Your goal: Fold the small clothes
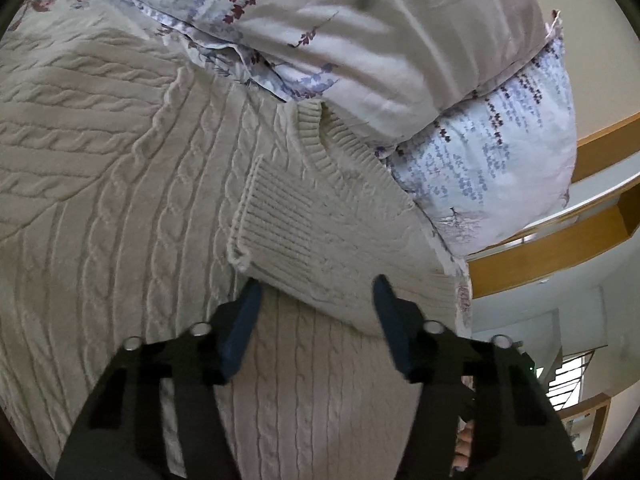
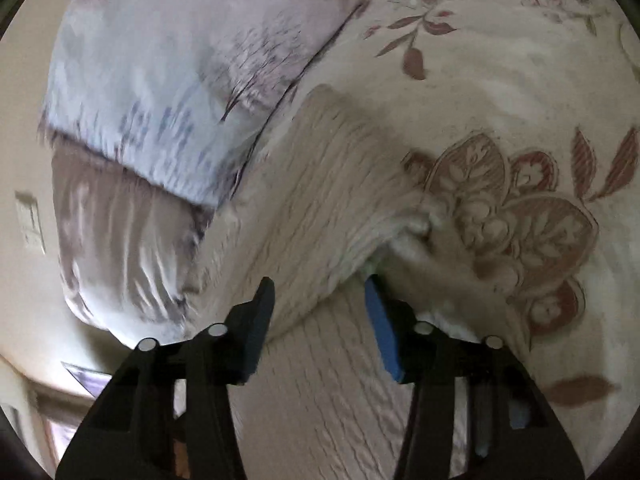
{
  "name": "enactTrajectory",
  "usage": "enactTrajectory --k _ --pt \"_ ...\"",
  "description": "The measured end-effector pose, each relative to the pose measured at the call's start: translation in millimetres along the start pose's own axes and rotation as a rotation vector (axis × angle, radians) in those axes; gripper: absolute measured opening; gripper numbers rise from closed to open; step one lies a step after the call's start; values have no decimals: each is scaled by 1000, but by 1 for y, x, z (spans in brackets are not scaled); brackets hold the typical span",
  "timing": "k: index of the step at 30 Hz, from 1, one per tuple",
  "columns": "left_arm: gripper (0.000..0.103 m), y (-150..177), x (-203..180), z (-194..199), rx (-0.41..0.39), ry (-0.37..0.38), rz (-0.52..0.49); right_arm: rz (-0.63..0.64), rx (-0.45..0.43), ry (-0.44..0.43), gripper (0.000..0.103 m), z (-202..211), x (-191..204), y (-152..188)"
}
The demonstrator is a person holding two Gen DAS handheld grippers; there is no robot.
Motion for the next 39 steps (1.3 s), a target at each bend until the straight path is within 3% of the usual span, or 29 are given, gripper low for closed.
enactTrajectory --k 2,4,5,6,9,14,17,19,21,24,28,32,35,39 --pt "41 -5 0 -6 -9 -30 -7 18 -46 25 39 -2 -3 -9" --pt "27 -10 0 -10 -14 -48 -19 39 -74 57 18 -4 -5 -16" --pt "14 -13 1 -12 -16 -55 -28 54 -88 67 13 -3 -5 -19" --pt "10 -14 1 -12 -20 -56 -34 69 -107 63 11 0 -6 -19" --pt "9 -15 4 -7 -55 -87 -61 129 -162 87 9 7 -1 -16" --pt "9 -7 11 -10 -49 -137 -78 162 -131 177 10 -3 -6 -9" --pt "14 -7 13 -6 -49 -135 -71 202 -122 220 19 -2 -1 -3" --pt "33 -5 15 3 -61 -135 -72 222 -117 221 44 2 5 2" --pt "58 -3 21 22 -92 -131 -92 243 -126 209 59 9 11 10" --pt "68 1 41 57 -150 -144 -112 313 -128 185 61 15 22 25" --pt "68 -3 99 110 -244 -229 -55 418 -62 120 61 3 38 50" --pt "67 -13 165 141 -290 -292 112 522 4 64 61 -16 53 70" --pt "64 -19 202 149 -282 -270 247 553 35 36 61 -24 57 78" --pt "58 -26 223 153 -295 -230 334 545 61 44 62 -30 51 83"
Point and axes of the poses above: each gripper's, at about its wrist camera, not at the fingertips, and z roughly against the way its jaws point, x to its left, y to its underside, the point moved 5 cm from there along -z, roughly the way its jaws point, and after that the axes turned 12 degrees about -y, right-handed, at the moved point
